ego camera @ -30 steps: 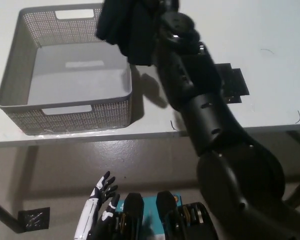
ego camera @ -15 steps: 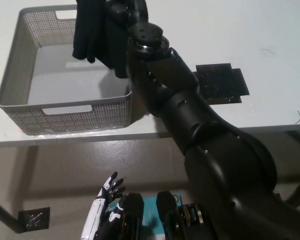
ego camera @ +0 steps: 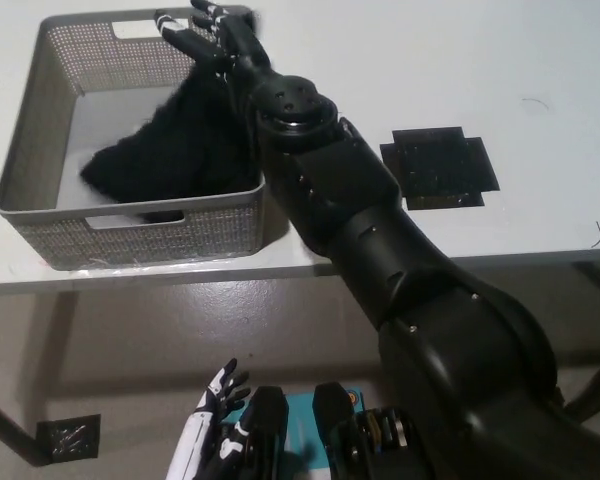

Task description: Use the right hand to pick up a t shirt on the right hand side and place it into a contianer on the left side

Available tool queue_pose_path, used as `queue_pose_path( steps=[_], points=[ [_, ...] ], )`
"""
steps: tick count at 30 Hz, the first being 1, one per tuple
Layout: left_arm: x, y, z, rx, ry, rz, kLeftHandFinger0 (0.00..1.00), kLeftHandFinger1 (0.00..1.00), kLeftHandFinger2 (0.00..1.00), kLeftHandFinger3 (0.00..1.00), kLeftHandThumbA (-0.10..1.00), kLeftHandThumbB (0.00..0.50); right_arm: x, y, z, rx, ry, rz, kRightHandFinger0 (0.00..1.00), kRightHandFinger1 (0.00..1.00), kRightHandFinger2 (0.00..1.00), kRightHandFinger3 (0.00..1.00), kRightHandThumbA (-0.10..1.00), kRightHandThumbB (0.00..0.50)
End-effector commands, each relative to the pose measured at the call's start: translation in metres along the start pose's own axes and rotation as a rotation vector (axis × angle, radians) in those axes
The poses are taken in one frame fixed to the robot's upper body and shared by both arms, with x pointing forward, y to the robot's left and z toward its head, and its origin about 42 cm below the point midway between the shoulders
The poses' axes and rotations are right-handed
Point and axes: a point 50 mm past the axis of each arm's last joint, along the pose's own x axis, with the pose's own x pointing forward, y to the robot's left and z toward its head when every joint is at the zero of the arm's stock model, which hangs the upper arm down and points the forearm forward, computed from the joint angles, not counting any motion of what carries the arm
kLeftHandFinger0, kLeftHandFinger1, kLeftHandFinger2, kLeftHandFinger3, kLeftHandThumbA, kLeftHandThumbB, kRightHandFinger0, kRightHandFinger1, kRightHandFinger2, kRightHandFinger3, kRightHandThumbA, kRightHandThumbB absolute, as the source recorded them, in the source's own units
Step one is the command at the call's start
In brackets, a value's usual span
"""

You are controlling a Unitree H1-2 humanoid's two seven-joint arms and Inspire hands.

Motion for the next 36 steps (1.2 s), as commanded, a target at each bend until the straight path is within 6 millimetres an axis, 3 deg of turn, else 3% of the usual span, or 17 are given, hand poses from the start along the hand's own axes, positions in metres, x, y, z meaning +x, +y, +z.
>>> queue_pose_path(
  steps=[1, 6, 12, 14, 15, 16, 20, 21, 22, 23, 26, 28, 29, 33, 35, 36],
  points=[
    [-0.003, -0.006, 0.005, 0.002, -0.04, -0.026, 0.91, 0.86, 0.92, 1.0, 0.85, 0.293, -0.002, 0.0, 0.026, 0.016, -0.063, 0.09, 1.0, 1.0, 1.0, 1.0, 0.45, 0.484],
    [-0.009, -0.006, 0.003, 0.001, -0.028, -0.031, 0.9, 0.86, 0.92, 1.0, 0.86, 0.294, -0.003, -0.003, 0.017, 0.038, -0.04, 0.086, 1.0, 1.0, 1.0, 1.0, 0.42, 0.498],
    [-0.007, -0.006, 0.003, 0.0, -0.029, -0.018, 0.9, 0.86, 0.92, 1.0, 0.84, 0.273, -0.005, -0.008, 0.017, -0.018, -0.04, 0.084, 1.0, 1.0, 1.0, 1.0, 0.46, 0.464],
    [-0.008, -0.004, 0.003, 0.004, -0.029, -0.015, 0.91, 0.87, 0.93, 1.0, 0.84, 0.262, -0.008, -0.012, 0.02, -0.066, -0.06, 0.09, 1.0, 1.0, 1.0, 1.0, 0.51, 0.458],
    [-0.009, -0.004, 0.003, 0.002, -0.027, -0.011, 0.91, 0.87, 0.93, 1.0, 0.84, 0.261, -0.011, -0.016, 0.021, -0.112, -0.084, 0.097, 1.0, 1.0, 1.0, 1.0, 0.58, 0.475],
    [-0.012, -0.004, 0.002, -0.002, -0.023, -0.012, 0.91, 0.87, 0.94, 1.0, 0.83, 0.264, -0.016, -0.022, 0.024, -0.128, -0.118, 0.094, 1.0, 1.0, 1.0, 1.0, 0.59, 0.495],
    [-0.014, 0.001, 0.0, -0.015, -0.013, 0.007, 0.88, 0.85, 0.93, 1.0, 0.83, 0.274, -0.038, -0.049, 0.045, -0.361, -0.33, 0.039, 1.0, 1.0, 1.0, 1.0, 0.73, 0.469],
    [-0.014, 0.002, 0.0, -0.013, -0.014, 0.01, 0.88, 0.85, 0.93, 1.0, 0.82, 0.262, -0.047, -0.071, 0.055, -0.47, -0.393, 0.018, 1.0, 1.0, 1.0, 1.0, 0.82, 0.499],
    [-0.016, 0.003, -0.001, -0.012, -0.009, 0.015, 0.89, 0.85, 0.93, 1.0, 0.82, 0.273, -0.054, -0.081, 0.061, -0.599, -0.43, 0.004, 1.0, 1.0, 1.0, 1.0, 0.95, 0.488],
    [-0.017, 0.004, -0.001, -0.013, -0.006, 0.018, 0.89, 0.85, 0.93, 1.0, 0.82, 0.273, -0.054, -0.08, 0.061, -0.613, -0.432, 0.006, 1.0, 1.0, 1.0, 1.0, 0.96, 0.485],
    [-0.019, 0.009, -0.003, -0.007, 0.0, 0.034, 0.91, 0.88, 0.94, 1.0, 0.87, 0.295, -0.088, -0.114, 0.086, -0.915, -0.54, -0.047, 1.0, 1.0, 1.0, 1.0, 1.0, 0.494],
    [-0.02, 0.012, -0.004, -0.008, 0.003, 0.048, 0.9, 0.87, 0.94, 1.0, 0.88, 0.287, -0.114, -0.127, 0.093, -0.991, -0.595, -0.074, 1.0, 1.0, 1.0, 1.0, 1.0, 0.451],
    [-0.021, 0.013, -0.005, -0.008, 0.007, 0.051, 0.89, 0.87, 0.94, 1.0, 0.88, 0.288, -0.113, -0.125, 0.092, -0.992, -0.592, -0.07, 1.0, 1.0, 1.0, 1.0, 1.0, 0.451],
    [-0.025, 0.019, -0.007, -0.008, 0.018, 0.067, 0.86, 0.85, 0.93, 1.0, 0.87, 0.271, -0.171, -0.145, 0.076, -1.031, -0.691, -0.078, 1.0, 1.0, 1.0, 1.0, 1.0, 0.37],
    [-0.026, 0.022, -0.008, -0.005, 0.022, 0.077, 0.86, 0.85, 0.93, 1.0, 0.86, 0.26, -0.191, -0.147, 0.067, -1.042, -0.719, -0.076, 1.0, 1.0, 1.0, 1.0, 1.0, 0.374],
    [-0.027, 0.024, -0.009, -0.005, 0.026, 0.083, 0.86, 0.85, 0.93, 1.0, 0.85, 0.251, -0.21, -0.151, 0.054, -1.038, -0.728, -0.074, 1.0, 1.0, 1.0, 1.0, 1.0, 0.358]
  ],
)
